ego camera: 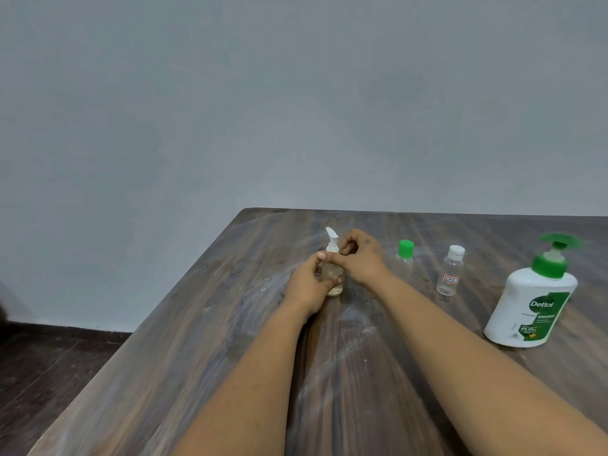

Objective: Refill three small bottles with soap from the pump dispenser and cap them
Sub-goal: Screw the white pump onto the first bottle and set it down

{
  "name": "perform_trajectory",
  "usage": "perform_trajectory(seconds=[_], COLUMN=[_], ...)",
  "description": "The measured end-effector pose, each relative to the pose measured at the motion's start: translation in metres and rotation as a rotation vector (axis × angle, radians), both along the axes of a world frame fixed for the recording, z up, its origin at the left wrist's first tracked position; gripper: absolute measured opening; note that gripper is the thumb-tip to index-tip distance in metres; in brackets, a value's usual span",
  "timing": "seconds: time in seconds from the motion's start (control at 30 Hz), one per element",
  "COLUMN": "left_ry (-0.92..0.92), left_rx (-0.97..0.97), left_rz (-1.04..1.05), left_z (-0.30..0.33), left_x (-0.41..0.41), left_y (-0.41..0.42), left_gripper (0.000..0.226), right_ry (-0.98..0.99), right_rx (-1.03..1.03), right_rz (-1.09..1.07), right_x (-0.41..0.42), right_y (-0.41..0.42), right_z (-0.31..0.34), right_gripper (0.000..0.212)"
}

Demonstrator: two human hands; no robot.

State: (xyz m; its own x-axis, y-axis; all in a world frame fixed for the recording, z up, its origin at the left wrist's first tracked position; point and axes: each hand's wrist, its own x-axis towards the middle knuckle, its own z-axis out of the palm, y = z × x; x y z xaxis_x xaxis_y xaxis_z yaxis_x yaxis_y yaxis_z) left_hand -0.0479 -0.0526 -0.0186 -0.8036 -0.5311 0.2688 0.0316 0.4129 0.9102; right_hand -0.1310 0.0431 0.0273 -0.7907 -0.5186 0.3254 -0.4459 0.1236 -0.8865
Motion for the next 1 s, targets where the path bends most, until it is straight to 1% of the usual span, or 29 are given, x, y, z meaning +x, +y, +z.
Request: perform_trajectory(seconds=[0.03,0.07,0.13,0.17,0.23,0.27,0.33,0.4,0.47,0.53,0.63,0.73,0.83,0.9,1.0], left_ry=[-0.006,-0.010,-0.002,0.004,0.009,0.007,0.004,-0.002,-0.018,-0.039,-0.055,-0.072,-0.108,-0.139,-0.161], left_rx=[-0.001,-0.006,-0.021,-0.027,-0.033,-0.040,-0.070,-0.095,-0.115,-0.129,-0.122,-0.162,-0.218,-0.227,-0.210], left_rz=[-0.003,-0.010,-0.023,-0.022,-0.011,-0.005,0.020,0.036,0.034,0.027,0.008,0.003,0.030,0.040,0.054], left_z=[0.000,0.000,0.000,0.000,-0.002,-0.002,-0.004,-0.004,-0.003,-0.002,0.001,0.003,0.006,0.008,0.011], left_x=[0.000,0.000,0.000,0.000,-0.001,-0.002,-0.003,-0.004,-0.004,-0.003,-0.002,-0.002,-0.001,-0.001,0.000], left_y=[0.000,0.000,-0.001,-0.001,-0.001,-0.001,-0.001,-0.001,-0.002,-0.003,-0.003,0.000,0.004,0.007,0.012], left_gripper=[0.040,0.042,0.047,0.048,0.048,0.048,0.047,0.044,0.043,0.043,0.046,0.049,0.046,0.042,0.039], right_ry=[0.023,-0.013,-0.199,-0.263,-0.245,-0.192,-0.082,-0.030,0.016,0.059,0.008,0.071,0.113,0.109,0.063], right_rx=[0.048,0.063,0.003,-0.015,0.008,0.019,0.005,-0.031,-0.027,0.032,0.081,0.112,0.073,0.058,0.038], right_rz=[0.011,0.064,0.240,0.314,0.364,0.331,0.188,0.056,-0.019,-0.017,0.079,-0.009,-0.103,-0.137,-0.116], right_x=[0.000,-0.001,-0.004,-0.005,-0.004,-0.004,0.000,0.004,0.004,0.002,-0.003,-0.004,0.003,0.006,0.009], right_y=[0.000,0.001,0.007,0.011,0.016,0.015,0.011,0.004,-0.002,-0.002,0.003,0.001,-0.005,-0.006,-0.003], right_z=[0.001,0.001,0.004,0.006,0.008,0.008,0.006,0.001,-0.002,-0.003,-0.005,-0.009,-0.010,-0.010,-0.008], right_gripper=[0.035,0.035,0.040,0.037,0.031,0.029,0.027,0.030,0.033,0.035,0.039,0.037,0.031,0.032,0.037])
